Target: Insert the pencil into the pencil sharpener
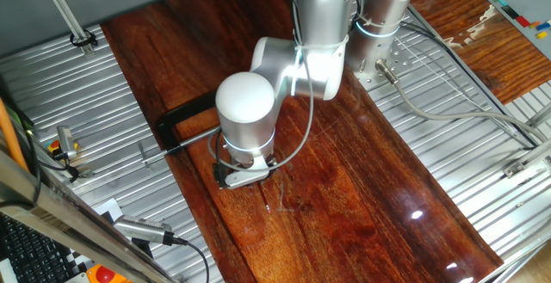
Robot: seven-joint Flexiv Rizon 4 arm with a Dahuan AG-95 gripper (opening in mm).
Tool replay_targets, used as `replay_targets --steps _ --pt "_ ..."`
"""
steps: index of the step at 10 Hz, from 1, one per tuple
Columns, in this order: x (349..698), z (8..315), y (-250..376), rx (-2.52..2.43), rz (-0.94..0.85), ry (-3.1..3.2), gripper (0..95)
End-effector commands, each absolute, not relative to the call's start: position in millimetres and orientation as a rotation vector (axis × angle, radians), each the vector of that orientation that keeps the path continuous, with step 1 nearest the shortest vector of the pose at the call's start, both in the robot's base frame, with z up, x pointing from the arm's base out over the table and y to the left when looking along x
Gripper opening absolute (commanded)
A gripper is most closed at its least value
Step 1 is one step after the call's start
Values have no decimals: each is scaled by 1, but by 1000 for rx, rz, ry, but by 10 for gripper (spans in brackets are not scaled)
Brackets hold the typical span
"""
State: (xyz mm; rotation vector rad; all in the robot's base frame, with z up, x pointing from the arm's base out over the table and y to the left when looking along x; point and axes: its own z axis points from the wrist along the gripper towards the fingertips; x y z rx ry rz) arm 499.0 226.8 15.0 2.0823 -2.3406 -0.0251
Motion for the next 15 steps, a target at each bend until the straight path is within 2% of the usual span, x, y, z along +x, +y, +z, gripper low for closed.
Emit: replay_targets --steps 1,7,8,15 --pt "498 14 227 2088 -24 -2336 190" --pt "494 10 231 2117 -31 -2317 190" --pt "494 9 232 2123 -33 -2314 0" --pt "491 15 236 2160 -37 -2290 0"
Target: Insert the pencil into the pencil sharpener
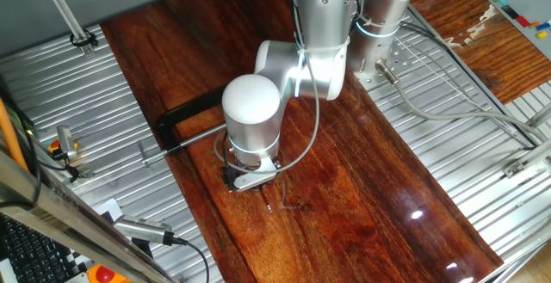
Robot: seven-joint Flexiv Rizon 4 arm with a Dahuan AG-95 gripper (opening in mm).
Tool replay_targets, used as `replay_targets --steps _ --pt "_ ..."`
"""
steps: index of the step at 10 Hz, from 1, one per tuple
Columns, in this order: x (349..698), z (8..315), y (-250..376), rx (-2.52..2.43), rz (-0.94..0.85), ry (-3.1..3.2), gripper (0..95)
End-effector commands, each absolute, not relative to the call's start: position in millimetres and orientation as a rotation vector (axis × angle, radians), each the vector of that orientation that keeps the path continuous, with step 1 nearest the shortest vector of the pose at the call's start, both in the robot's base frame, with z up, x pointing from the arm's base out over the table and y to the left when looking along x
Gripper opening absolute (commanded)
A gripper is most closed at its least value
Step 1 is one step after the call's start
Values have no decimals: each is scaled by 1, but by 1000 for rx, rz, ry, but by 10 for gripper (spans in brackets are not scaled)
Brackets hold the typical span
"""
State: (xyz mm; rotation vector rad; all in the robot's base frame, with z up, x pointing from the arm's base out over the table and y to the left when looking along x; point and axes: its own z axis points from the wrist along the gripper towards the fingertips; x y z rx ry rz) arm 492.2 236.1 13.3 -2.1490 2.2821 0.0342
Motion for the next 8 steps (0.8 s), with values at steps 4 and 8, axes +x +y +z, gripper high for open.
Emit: replay_targets --steps 4,8 --pt "487 31 237 -2163 48 2280 0" --pt "468 59 234 -2195 90 2302 0"
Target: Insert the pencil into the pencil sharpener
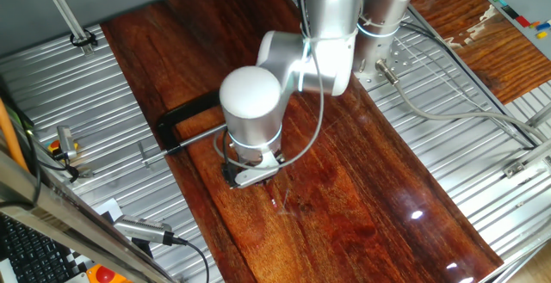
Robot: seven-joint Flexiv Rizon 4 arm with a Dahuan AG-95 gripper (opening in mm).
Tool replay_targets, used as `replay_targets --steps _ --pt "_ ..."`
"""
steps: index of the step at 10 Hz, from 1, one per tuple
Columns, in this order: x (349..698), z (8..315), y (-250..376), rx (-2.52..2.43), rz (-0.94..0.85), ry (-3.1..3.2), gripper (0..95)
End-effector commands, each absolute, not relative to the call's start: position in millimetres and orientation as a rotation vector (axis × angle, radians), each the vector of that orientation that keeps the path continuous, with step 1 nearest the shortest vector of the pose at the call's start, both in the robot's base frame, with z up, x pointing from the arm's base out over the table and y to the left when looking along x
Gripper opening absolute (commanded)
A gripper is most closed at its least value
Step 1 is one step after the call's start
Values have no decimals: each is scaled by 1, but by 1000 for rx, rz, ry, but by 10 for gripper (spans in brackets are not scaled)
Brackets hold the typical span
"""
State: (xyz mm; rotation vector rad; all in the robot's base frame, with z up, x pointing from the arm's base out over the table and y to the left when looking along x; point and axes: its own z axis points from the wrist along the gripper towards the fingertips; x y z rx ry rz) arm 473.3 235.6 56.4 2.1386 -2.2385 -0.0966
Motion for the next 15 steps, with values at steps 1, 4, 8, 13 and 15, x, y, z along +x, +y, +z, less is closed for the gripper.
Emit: replay_targets --steps 1,4,8,13,15 --pt "461 62 233 2138 -89 -2243 0" --pt "457 64 233 2115 -72 -2247 0" --pt "457 64 233 2173 -103 -2192 0" --pt "446 50 243 2236 -114 -2124 0" --pt "427 44 245 2277 -124 -2078 0"
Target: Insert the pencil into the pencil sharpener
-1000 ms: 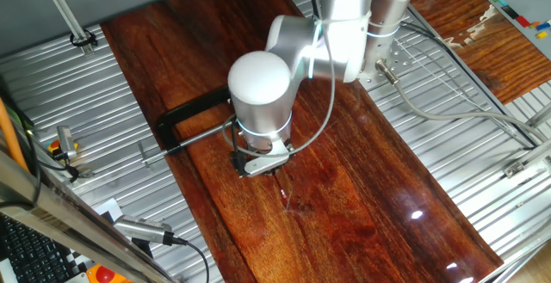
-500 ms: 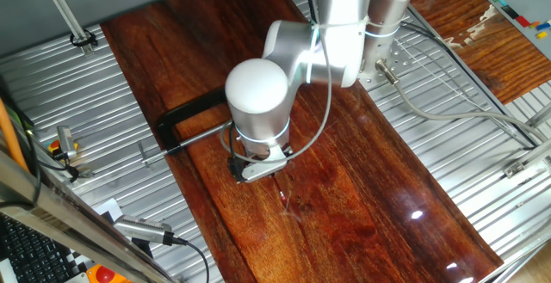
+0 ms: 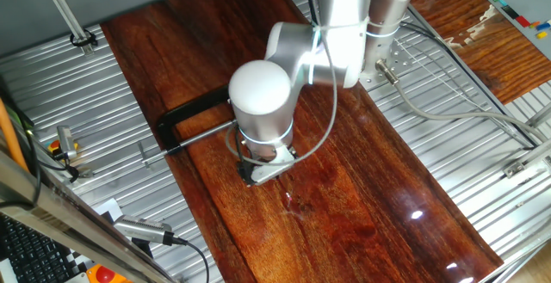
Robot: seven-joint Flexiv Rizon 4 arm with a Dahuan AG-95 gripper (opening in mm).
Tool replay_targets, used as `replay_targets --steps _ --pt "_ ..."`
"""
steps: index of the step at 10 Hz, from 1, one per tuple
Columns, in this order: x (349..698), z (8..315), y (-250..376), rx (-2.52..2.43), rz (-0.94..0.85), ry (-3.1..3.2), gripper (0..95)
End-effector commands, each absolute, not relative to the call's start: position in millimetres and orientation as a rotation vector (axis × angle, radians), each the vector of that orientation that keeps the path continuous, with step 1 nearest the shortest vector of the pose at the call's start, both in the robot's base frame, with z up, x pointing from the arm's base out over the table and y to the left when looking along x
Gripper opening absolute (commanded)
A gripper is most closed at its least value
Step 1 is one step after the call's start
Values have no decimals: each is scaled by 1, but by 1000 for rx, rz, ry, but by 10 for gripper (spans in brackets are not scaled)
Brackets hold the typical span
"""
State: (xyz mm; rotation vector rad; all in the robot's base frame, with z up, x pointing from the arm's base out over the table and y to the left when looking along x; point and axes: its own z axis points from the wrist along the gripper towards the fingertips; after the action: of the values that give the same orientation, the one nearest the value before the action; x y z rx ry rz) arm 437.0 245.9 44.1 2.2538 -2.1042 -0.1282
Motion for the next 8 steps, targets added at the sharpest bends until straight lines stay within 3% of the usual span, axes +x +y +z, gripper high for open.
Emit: replay_targets --steps 1,8 --pt "422 46 245 2290 -128 -2062 0" --pt "414 57 242 2218 -117 -2134 0"
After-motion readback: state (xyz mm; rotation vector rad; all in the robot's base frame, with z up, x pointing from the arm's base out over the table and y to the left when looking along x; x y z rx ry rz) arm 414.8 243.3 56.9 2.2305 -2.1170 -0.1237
